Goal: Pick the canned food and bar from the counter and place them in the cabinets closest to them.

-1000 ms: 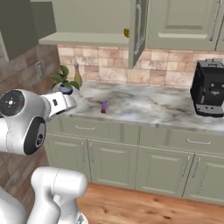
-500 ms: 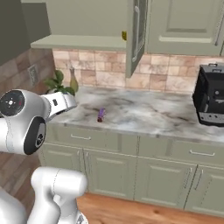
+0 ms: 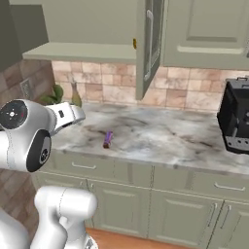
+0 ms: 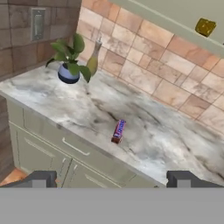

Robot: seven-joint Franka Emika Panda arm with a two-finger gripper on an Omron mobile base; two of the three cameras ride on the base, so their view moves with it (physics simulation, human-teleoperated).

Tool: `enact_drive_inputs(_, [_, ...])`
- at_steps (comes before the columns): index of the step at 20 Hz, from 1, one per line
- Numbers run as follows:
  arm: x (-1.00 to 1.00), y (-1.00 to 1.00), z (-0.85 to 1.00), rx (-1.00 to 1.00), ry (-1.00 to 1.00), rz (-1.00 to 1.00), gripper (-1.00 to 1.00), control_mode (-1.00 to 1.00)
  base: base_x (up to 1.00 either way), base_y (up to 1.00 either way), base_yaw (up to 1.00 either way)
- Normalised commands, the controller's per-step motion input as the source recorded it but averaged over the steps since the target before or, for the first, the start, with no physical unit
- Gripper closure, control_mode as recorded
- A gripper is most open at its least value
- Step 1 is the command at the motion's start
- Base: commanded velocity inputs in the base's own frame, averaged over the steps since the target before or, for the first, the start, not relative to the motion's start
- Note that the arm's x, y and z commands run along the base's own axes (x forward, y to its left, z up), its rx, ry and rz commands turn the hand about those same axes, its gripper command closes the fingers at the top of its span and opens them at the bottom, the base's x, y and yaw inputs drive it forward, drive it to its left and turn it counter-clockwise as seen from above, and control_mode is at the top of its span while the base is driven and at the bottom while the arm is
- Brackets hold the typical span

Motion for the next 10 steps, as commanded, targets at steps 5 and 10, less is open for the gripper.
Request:
enact_drive_inputs(5, [0.0, 0.0, 0.0, 0.0, 0.0, 0.0, -1.0, 1.0, 0.55, 0.29, 0.0])
enact_drive_inputs(10, [0.0, 0.0, 0.0, 0.0, 0.0, 0.0, -1.0, 1.0, 0.54, 0.28, 0.0])
